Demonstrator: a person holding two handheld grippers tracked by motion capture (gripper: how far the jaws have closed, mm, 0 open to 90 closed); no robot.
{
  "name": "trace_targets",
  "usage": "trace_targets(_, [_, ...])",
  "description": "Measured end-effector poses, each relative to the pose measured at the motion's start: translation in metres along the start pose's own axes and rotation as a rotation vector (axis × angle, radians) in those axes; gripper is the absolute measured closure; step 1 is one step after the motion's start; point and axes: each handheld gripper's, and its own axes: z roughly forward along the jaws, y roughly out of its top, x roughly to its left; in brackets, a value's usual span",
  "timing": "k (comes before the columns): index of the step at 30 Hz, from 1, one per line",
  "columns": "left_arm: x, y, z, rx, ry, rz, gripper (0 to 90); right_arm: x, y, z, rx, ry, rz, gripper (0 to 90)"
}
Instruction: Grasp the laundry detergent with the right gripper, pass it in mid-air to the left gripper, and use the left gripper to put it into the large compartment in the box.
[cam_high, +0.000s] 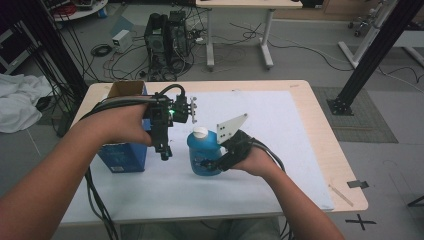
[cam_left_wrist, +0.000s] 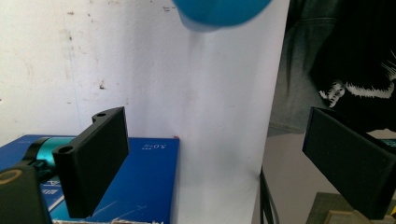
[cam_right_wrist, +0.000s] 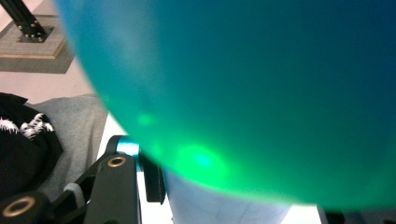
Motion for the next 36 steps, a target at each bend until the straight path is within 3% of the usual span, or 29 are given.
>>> trace_targets(3, [-0.002, 0.001, 0.001, -0.004, -0.006, 0.007, 7.2, -0.001, 0.002, 0.007, -0.026, 0.001, -0.041, 44.9])
trace_targets(4, [-0.003, 0.002, 0.001, -0.005, 0.000, 0.013, 7.1, 0.002, 0.003, 0.009, -0.016, 0.023, 0.000, 44.9])
trace_targets(7, [-0.005, 0.004, 0.003, 0.000, -0.004, 0.020, 7.2, 0.004, 0.005, 0.015, -0.022, 0.034, -0.001, 44.8])
trace_targets(9, [-0.006, 0.006, 0.005, 0.004, -0.005, 0.024, 7.1, 0.004, 0.007, 0.019, -0.033, 0.043, -0.008, 44.9])
trace_targets(10, [-0.007, 0.008, 0.006, 0.002, -0.008, 0.021, 7.1, 0.003, 0.008, 0.022, -0.051, 0.026, -0.038, 44.8])
trace_targets(12, [-0.008, 0.010, 0.007, 0.005, -0.005, 0.025, 7.2, 0.005, 0.010, 0.025, -0.032, 0.049, -0.014, 44.8])
trace_targets(19, [-0.010, 0.021, 0.009, 0.017, -0.003, 0.047, 7.1, 0.007, 0.016, 0.031, -0.065, 0.042, -0.059, 44.8])
trace_targets(21, [-0.012, 0.023, 0.011, 0.016, -0.017, 0.033, 7.1, 0.007, 0.017, 0.030, -0.066, 0.042, -0.065, 44.9])
trace_targets(22, [-0.012, 0.026, 0.011, 0.018, -0.012, 0.049, 7.1, 0.007, 0.018, 0.031, -0.074, 0.038, -0.069, 44.9])
trace_targets(26, [-0.013, 0.030, 0.013, 0.020, -0.003, 0.063, 7.2, 0.010, 0.018, 0.028, -0.056, 0.058, -0.036, 44.9])
trace_targets(27, [-0.015, 0.032, 0.016, 0.014, -0.024, 0.053, 7.2, 0.010, 0.018, 0.028, -0.056, 0.057, -0.038, 44.9])
trace_targets(32, [-0.014, 0.037, 0.017, 0.008, -0.021, 0.071, 7.1, 0.010, 0.019, 0.027, -0.064, 0.056, -0.054, 44.9])
trace_targets(33, [-0.015, 0.037, 0.018, 0.008, -0.028, 0.059, 7.1, 0.011, 0.019, 0.027, -0.067, 0.050, -0.052, 44.9])
trace_targets(34, [-0.014, 0.039, 0.018, 0.007, -0.007, 0.079, 7.2, 0.014, 0.019, 0.028, -0.077, 0.056, -0.011, 44.9])
trace_targets(36, [-0.013, 0.041, 0.018, 0.033, -0.013, 0.104, 7.2, 0.014, 0.020, 0.028, -0.077, 0.053, -0.007, 44.9])
